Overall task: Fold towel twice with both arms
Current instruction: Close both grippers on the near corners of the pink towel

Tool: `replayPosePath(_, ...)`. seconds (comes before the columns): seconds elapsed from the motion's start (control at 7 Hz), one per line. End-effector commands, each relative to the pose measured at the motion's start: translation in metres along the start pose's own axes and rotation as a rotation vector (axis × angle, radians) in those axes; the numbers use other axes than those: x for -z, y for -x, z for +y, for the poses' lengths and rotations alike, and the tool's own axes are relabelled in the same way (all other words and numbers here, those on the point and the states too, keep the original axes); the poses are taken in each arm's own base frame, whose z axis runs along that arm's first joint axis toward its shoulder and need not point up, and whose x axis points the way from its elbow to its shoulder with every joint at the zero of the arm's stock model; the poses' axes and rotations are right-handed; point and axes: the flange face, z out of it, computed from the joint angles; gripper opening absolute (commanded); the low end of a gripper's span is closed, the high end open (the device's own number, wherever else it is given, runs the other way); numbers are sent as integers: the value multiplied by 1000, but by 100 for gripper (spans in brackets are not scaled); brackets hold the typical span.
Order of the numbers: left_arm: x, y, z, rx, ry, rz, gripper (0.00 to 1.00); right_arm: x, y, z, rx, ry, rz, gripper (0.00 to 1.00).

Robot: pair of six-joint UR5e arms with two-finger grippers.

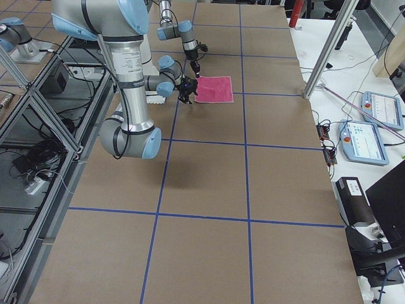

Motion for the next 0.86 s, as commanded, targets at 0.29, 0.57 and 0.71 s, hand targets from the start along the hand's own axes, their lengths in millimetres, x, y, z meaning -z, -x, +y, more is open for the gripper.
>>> replayPosePath(0.29, 1, -1, 0, 0, 1, 3, 0, -11, -3, -1, 7, -23, 11, 62)
replayPosePath(0.57, 1, -1, 0, 0, 1, 3, 0, -10, 1, -2, 1, -24, 5, 47)
replayPosePath(0.71, 1, -1, 0, 0, 1, 3, 0, -10, 1, -2, 1, -24, 5, 44)
